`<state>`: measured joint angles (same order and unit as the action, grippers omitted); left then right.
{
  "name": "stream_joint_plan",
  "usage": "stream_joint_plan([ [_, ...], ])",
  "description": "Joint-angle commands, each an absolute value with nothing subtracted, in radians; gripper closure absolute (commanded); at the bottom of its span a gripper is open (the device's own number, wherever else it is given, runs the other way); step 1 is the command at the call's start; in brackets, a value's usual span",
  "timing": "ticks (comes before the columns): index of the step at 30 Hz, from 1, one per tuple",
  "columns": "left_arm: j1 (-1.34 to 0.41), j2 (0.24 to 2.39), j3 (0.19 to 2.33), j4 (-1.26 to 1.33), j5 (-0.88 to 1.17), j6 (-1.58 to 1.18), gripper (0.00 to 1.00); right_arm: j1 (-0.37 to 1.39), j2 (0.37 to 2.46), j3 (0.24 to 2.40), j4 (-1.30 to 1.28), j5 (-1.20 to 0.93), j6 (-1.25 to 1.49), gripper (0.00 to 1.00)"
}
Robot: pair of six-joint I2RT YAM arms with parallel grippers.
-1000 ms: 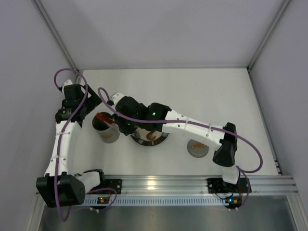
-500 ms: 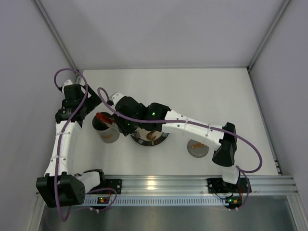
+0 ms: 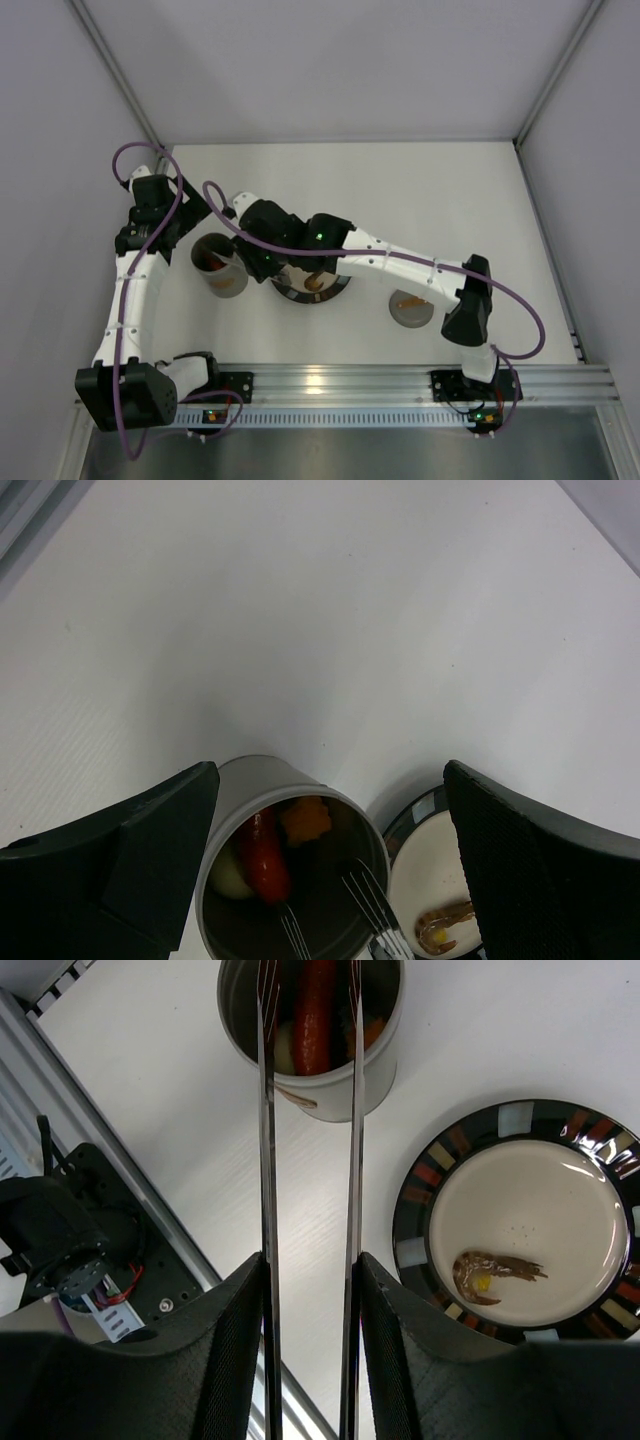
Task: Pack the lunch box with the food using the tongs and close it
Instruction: Place the fake food in the packing box, then pick up the fake food from the plate.
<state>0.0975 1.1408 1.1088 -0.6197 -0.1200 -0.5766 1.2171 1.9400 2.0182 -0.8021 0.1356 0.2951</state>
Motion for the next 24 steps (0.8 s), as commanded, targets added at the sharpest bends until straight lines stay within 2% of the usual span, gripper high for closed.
stream_joint_plan([
  [1,0.104,1.118,1.118,-0.568,-0.127,-0.569,0.01,1.238,1.862,2.065,-0.782,0.181,0.281,0.6],
  [6,0.104,1.117,1.118,-0.568,-0.126,-0.569,0.01,1.238,1.723,1.941,-0.785,0.287,0.293,0.59],
  [14,0.104,1.117,1.117,-0.564,-0.123,-0.571,0.01,1.235,1.484,1.579,-0.79,0.426,0.412,0.58],
  [24,0.104,1.12,1.114,-0.561,-0.115,-0.571,0.01,1.227,1.402,1.324,-0.795,0.457,0.532,0.56],
])
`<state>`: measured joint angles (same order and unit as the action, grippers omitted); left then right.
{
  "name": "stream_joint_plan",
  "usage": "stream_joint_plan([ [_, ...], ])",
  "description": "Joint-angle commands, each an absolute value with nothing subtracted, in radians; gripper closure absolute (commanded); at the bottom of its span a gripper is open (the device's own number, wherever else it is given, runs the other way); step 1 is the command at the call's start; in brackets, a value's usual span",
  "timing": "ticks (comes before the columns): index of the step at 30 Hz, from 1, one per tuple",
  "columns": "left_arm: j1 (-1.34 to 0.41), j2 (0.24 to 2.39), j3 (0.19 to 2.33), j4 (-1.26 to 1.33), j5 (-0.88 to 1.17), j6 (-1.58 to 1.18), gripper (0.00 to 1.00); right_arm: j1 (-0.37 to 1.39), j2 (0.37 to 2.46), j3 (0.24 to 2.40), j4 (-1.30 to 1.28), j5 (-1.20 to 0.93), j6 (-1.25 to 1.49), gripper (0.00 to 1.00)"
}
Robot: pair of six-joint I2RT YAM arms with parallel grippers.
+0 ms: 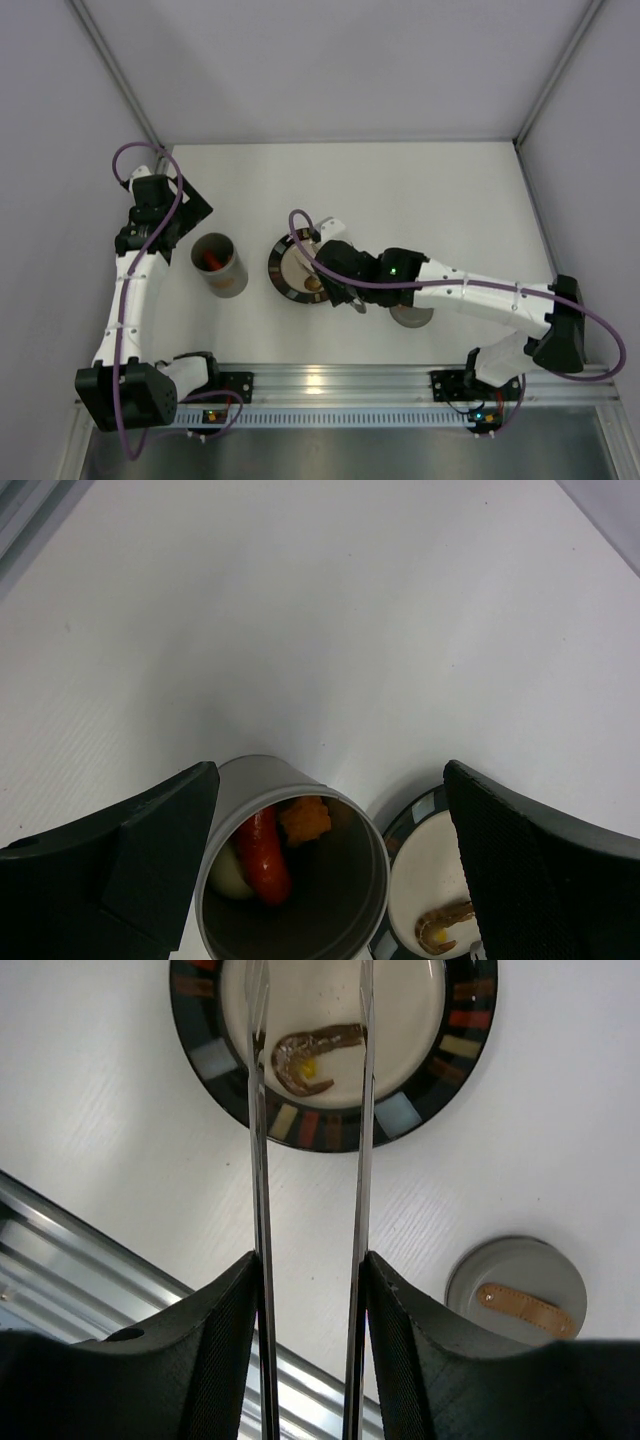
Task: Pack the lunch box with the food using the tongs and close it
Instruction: Pick up the fake food from the plate.
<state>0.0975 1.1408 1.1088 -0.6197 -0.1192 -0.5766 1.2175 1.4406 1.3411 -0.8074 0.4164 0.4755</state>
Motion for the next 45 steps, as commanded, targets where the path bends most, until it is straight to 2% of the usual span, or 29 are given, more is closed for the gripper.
stream_joint_plan([
  [1,0.104,1.121,1.114,-0.56,-0.117,-0.571,0.01,1.227,1.405,1.3,-0.79,0.448,0.54,0.56],
  [21,0.104,1.117,1.106,-0.561,-0.118,-0.569,0.01,1.227,1.466,1.197,-0.71,0.344,0.565,0.56],
  [45,0.104,1.117,1.106,-0.561,-0.118,-0.568,0.01,1.226,1.508,1.192,-0.707,0.328,0.558,0.56],
])
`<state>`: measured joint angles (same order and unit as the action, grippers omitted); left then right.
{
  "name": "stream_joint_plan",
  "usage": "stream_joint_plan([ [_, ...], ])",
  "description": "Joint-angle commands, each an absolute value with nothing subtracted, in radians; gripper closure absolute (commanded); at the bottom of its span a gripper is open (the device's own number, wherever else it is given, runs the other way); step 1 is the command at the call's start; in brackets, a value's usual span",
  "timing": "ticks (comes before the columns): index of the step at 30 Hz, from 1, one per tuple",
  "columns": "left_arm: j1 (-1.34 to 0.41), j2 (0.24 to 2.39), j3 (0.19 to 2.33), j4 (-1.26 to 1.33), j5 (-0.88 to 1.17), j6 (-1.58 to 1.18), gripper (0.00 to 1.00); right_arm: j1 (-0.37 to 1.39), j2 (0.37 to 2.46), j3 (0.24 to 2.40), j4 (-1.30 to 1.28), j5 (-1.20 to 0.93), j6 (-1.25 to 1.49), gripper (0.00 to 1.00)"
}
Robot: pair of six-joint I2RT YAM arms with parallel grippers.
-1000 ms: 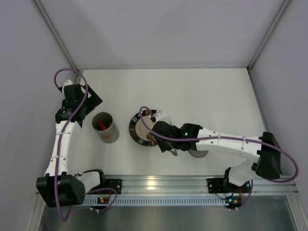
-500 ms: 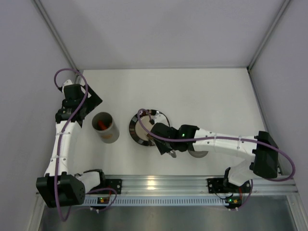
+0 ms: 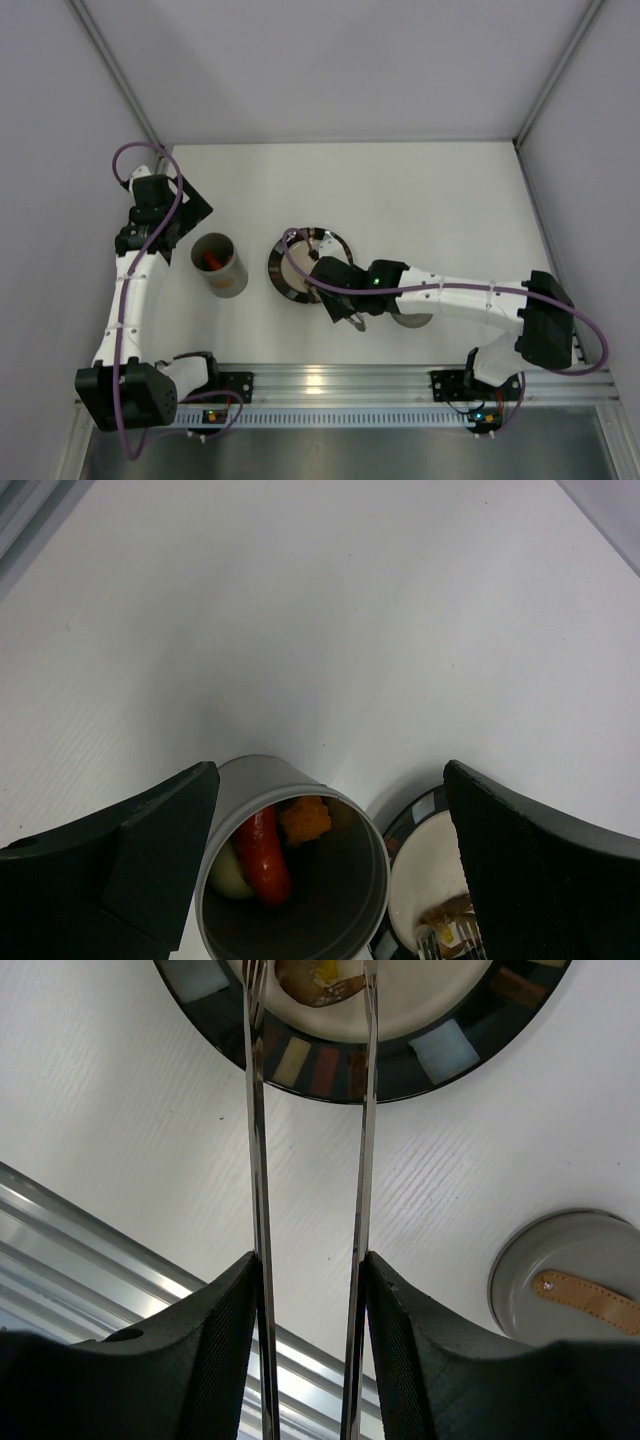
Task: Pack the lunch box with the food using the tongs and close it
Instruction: Pick up the fake food from the plate.
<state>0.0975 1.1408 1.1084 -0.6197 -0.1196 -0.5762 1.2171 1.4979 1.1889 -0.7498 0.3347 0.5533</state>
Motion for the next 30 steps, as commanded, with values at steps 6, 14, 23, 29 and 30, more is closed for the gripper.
stream_joint_plan([
  [6,0.106,1.117,1.108,-0.563,-0.121,-0.565,0.01,1.226,1.522,1.2,-0.7,0.325,0.548,0.57],
  [14,0.104,1.12,1.108,-0.561,-0.12,-0.566,0.01,1.219,1.523,1.197,-0.693,0.322,0.546,0.6],
  [23,0.106,1.117,1.109,-0.563,-0.117,-0.568,0.01,1.215,1.519,1.245,-0.701,0.336,0.531,0.69],
  [29,0.106,1.117,1.109,-0.564,-0.118,-0.566,0.01,1.213,1.529,1.293,-0.712,0.35,0.517,0.72],
  [30,0.106,1.115,1.109,-0.565,-0.118,-0.566,0.01,1.213,1.532,1.299,-0.712,0.351,0.515,0.74],
])
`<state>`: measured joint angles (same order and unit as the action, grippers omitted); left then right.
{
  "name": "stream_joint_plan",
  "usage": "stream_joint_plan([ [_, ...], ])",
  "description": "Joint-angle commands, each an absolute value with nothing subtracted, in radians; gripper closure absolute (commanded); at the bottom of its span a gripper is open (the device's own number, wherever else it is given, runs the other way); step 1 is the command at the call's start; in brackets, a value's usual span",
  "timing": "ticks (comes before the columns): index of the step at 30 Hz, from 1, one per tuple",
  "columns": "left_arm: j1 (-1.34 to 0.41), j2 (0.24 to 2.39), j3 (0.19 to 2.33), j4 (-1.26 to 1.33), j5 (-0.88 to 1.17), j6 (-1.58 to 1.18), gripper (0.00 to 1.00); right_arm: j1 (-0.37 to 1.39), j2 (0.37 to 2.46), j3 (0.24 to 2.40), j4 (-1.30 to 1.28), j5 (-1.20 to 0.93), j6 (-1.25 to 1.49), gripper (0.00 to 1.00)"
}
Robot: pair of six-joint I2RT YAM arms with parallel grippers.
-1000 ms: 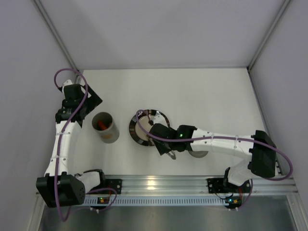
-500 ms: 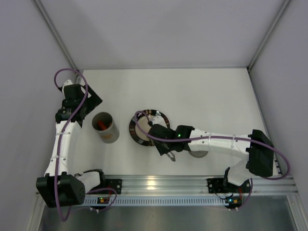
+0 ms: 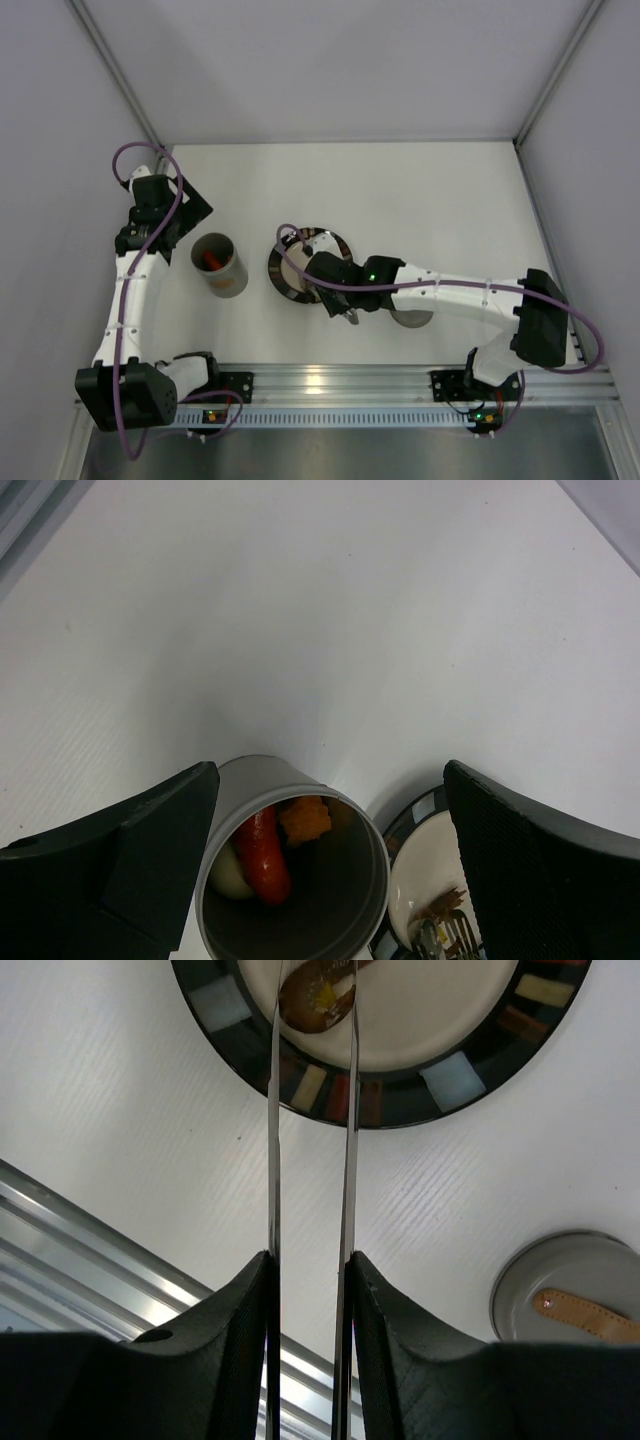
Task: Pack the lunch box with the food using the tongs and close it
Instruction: Pick up the fake food from the plate.
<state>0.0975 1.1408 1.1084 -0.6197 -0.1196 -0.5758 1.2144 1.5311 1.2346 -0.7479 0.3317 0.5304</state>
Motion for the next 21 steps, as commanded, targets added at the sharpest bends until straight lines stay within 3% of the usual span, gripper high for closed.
stream_joint_plan([
  [1,0.104,1.115,1.109,-0.563,-0.118,-0.566,0.01,1.215,1.532,1.302,-0.715,0.351,0.515,0.74],
  [21,0.104,1.117,1.106,-0.56,-0.11,-0.568,0.01,1.197,1.543,1.486,-0.796,0.417,0.446,0.78],
])
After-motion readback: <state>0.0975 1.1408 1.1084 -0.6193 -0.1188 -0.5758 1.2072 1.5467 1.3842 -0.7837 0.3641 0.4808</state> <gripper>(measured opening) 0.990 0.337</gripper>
